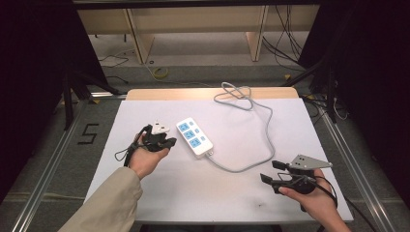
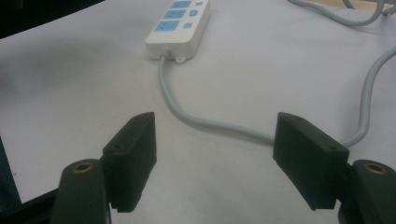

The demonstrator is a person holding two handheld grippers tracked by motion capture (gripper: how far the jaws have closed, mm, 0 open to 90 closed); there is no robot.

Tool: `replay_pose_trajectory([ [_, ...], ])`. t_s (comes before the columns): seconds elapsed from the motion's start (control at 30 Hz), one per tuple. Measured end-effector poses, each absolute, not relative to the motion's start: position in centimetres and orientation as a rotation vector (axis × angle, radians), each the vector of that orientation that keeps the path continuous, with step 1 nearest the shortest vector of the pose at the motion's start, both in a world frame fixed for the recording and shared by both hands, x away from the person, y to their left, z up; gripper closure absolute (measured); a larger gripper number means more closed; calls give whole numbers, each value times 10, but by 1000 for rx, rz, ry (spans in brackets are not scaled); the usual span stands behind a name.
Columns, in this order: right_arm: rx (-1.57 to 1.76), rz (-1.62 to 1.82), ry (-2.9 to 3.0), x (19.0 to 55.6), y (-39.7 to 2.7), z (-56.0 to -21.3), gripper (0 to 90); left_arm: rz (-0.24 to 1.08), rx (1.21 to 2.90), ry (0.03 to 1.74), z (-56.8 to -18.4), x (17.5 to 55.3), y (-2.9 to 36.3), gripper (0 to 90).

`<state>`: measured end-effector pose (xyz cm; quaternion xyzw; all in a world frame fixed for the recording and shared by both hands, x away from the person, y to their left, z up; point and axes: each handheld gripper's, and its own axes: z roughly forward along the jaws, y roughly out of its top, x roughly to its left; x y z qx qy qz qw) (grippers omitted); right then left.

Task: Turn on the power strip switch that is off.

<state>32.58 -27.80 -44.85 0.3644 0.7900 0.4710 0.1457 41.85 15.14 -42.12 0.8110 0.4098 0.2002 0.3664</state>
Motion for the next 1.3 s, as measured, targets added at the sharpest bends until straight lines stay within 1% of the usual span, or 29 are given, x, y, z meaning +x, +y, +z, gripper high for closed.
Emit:
replay_pose_trajectory([
  [1.3, 1054, 1341, 2281, 327, -278, -449, 311, 523, 2122, 1047, -428, 437, 142, 899],
])
